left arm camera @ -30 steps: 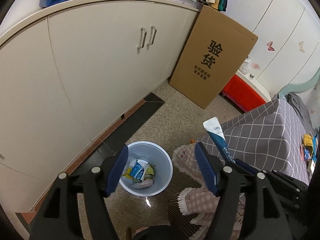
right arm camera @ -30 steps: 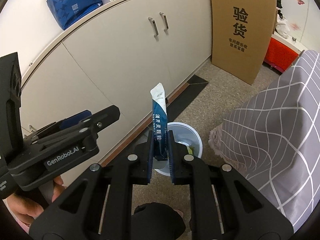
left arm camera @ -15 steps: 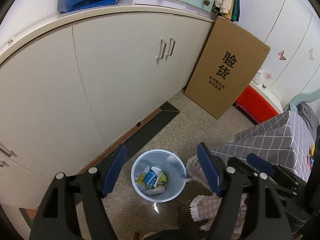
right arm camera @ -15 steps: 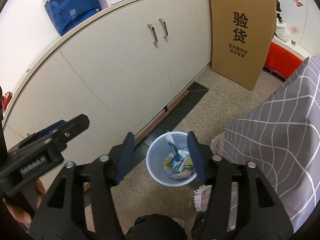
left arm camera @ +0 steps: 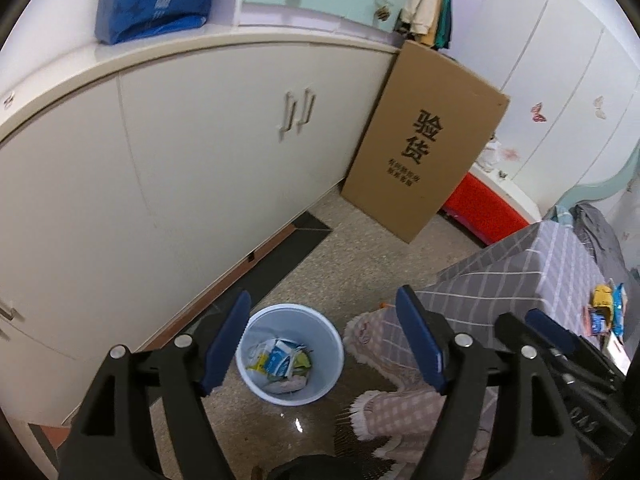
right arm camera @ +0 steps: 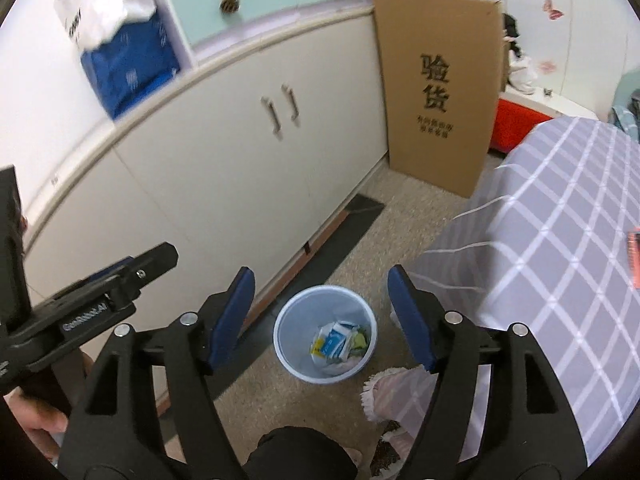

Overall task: Collect trash
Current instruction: 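Return both grippers to the table above the remaining trash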

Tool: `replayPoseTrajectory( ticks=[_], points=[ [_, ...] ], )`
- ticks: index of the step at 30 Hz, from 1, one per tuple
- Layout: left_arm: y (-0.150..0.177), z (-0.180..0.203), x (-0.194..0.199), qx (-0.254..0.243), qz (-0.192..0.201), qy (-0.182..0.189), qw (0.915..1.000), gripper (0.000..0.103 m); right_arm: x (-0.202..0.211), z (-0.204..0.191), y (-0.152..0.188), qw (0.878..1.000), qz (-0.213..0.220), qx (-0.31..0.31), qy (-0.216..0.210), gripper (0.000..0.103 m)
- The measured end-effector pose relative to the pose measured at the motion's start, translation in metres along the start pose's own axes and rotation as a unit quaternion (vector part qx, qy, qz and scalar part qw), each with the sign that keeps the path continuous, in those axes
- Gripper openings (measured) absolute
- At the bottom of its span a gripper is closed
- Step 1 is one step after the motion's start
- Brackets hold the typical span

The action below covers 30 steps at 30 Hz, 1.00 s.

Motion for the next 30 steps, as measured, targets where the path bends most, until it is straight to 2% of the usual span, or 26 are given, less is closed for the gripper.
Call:
replayPoseTrajectory(
  ticks=[4,9,12,15,18,21,24,27,30],
  points=[
    [-0.002,0.031,0.010,-0.019,0.009,0.020,0.9996,0.074,0.034,0.028,-0.008,0.999,0.035,-0.022,0.016,0.069],
    [-0.001,0.082,0.017,-0.051,0.011,0.053,0.9972,0.074,0.083,0.092,-0.013,0.994,0.075,-0.060,0.057,0.070],
    [0.003,0.129,0.023,-0.086,0.015,0.076,0.9933,0.074,0.111,0.132,-0.010,0.988,0.096,-0.092,0.076,0.070],
    [0.008,0.184,0.026,-0.133,0.018,0.103,0.9856,0.074,0.143,0.179,-0.004,0.980,0.117,-0.121,0.106,0.071],
    [0.016,0.243,0.029,-0.181,0.018,0.135,0.9740,0.074,0.171,0.226,0.005,0.971,0.132,-0.148,0.137,0.071],
    [0.024,0.309,0.031,-0.223,0.014,0.181,0.9577,0.074,0.195,0.270,0.013,0.960,0.144,-0.175,0.164,0.071],
    [0.036,0.363,0.027,-0.261,0.009,0.203,0.9436,0.074,0.210,0.305,0.019,0.952,0.147,-0.192,0.186,0.071],
    [0.048,0.409,0.018,-0.301,0.003,0.231,0.9254,0.074,0.218,0.336,0.023,0.948,0.142,-0.205,0.200,0.071],
    [0.059,0.445,0.006,-0.318,-0.010,0.250,0.9147,0.074,0.223,0.360,0.028,0.945,0.140,-0.217,0.203,0.071]
  ],
)
Point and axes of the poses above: each gripper's, at about its wrist camera, not at the fingertips, and x roughly against the way its jaws point, z to its right, y to its underside, the point moved 7 cm from there along -x, roughly the way its jaws point, and after that the axes turned 1 degree about -y, right-handed, at the moved point
